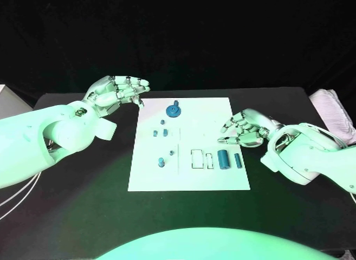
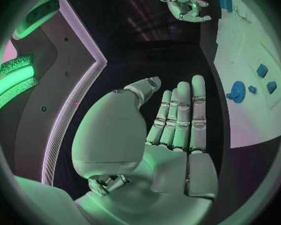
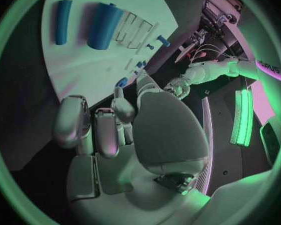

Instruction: Assemble the parts on the task board

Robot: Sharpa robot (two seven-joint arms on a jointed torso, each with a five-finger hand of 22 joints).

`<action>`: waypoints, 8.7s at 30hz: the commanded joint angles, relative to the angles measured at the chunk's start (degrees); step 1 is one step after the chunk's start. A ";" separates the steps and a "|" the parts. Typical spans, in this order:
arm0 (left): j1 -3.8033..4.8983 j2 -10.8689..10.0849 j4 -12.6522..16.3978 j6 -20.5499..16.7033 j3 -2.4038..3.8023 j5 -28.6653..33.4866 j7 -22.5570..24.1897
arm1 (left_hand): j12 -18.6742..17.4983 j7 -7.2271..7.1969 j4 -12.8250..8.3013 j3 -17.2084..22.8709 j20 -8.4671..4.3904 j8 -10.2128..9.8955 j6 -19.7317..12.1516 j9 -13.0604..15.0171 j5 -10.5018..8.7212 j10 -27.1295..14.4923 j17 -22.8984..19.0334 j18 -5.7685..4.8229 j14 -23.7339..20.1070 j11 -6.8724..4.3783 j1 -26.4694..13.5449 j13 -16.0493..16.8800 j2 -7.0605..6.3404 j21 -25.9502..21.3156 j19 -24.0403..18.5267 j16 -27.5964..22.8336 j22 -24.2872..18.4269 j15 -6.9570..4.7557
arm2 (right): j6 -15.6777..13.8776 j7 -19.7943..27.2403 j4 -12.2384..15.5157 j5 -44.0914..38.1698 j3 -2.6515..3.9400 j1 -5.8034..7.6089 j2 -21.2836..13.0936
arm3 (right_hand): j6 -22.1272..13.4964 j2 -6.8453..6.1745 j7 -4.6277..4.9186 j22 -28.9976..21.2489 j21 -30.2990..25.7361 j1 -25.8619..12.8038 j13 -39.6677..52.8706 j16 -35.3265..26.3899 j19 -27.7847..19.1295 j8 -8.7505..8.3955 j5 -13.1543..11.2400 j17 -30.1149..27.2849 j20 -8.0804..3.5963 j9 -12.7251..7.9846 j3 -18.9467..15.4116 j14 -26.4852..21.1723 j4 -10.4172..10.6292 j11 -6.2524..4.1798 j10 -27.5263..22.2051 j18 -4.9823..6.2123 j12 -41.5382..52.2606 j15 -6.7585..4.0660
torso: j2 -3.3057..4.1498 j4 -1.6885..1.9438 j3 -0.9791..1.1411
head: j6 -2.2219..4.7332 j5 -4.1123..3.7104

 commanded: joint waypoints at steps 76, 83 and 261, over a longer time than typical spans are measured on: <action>-0.19 -0.73 0.67 1.92 0.02 0.24 -0.77 | -0.26 0.52 0.48 -0.34 0.41 0.19 -0.36 -0.16 0.26 -0.59 -0.24 0.76 -0.83 0.05 0.01 -0.26 0.31 -0.90 -0.42 -0.85 -0.32 0.10 | -6.92 -11.95 3.06 -4.71 -0.59 -3.48 2.45 | 6.91 7.53 -3.75 12.44 12.91 -1.07 17.58 5.90 3.68 7.52 12.27 15.41 -1.71 0.26 -4.19 5.85 0.12 -3.02 7.65 -3.03 11.42 -2.30 | -0.06 -0.13 -0.18 | -1.00 -0.70; -0.19 -0.84 0.72 1.94 0.02 0.24 -0.69 | -0.28 0.48 0.49 -0.30 0.43 0.27 -0.28 -0.14 0.26 -0.67 -0.27 0.75 -0.93 0.07 0.07 -0.29 0.38 -0.99 -0.49 -0.95 -0.37 0.13 | -3.61 -12.00 2.39 -4.95 -0.61 -3.42 4.82 | 7.20 7.67 -3.82 12.66 13.14 -1.40 18.01 5.95 3.75 7.57 11.17 15.55 -1.79 0.15 -4.05 5.88 0.14 -3.09 7.94 -3.08 11.80 -2.36 | 0.03 -0.06 -0.02 | -0.97 -0.60; -0.19 -2.00 1.34 2.35 -0.03 0.19 -1.37 | -0.22 0.41 0.87 -0.31 0.57 0.73 0.03 -0.06 0.29 -0.98 -0.38 0.79 -1.19 0.09 -0.02 -0.50 0.79 -1.56 -0.64 -1.32 -0.72 0.21 | -4.15 -12.64 4.01 -11.72 -0.71 -6.39 1.81 | 7.42 -4.97 -3.85 14.86 13.71 -2.78 19.61 6.77 4.25 8.47 14.80 17.71 -1.88 0.02 24.81 6.35 -0.50 -3.19 8.73 -3.38 10.51 -2.41 | -0.07 -0.93 0.00 | -1.17 -1.86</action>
